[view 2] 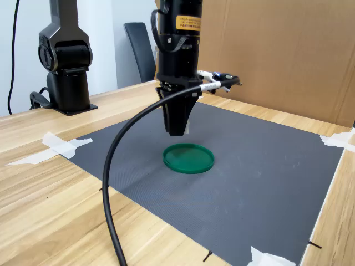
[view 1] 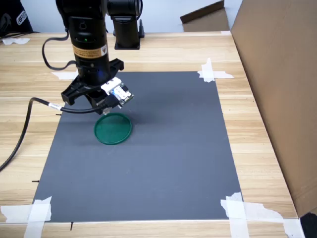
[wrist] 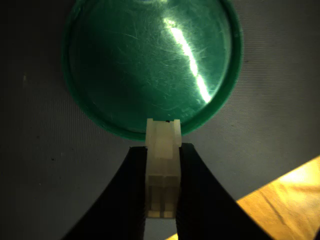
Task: Grasp a white terminal and put it in the green lid.
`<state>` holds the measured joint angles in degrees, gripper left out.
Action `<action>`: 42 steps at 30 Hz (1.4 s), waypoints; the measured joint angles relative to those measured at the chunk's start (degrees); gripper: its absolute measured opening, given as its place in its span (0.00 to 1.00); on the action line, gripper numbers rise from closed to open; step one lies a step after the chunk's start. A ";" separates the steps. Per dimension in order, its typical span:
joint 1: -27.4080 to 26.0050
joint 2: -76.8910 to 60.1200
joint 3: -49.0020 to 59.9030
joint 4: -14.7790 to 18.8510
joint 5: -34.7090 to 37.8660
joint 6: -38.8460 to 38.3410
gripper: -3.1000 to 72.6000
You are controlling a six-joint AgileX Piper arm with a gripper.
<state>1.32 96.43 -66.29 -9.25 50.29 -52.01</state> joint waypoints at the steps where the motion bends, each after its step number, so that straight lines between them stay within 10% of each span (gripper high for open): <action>1: 0.00 0.61 -0.05 0.00 0.00 0.46 0.15; 16: 0.05 6.91 -0.75 1.33 -3.72 2.18 0.15; 27: 0.05 6.66 -0.76 2.36 -3.96 1.46 0.69; 35: 0.05 -5.93 -0.76 10.20 -3.79 4.90 0.69; 42: 0.05 -19.85 -0.76 12.03 -5.97 17.22 0.48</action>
<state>1.37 76.58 -67.04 2.78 44.33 -34.79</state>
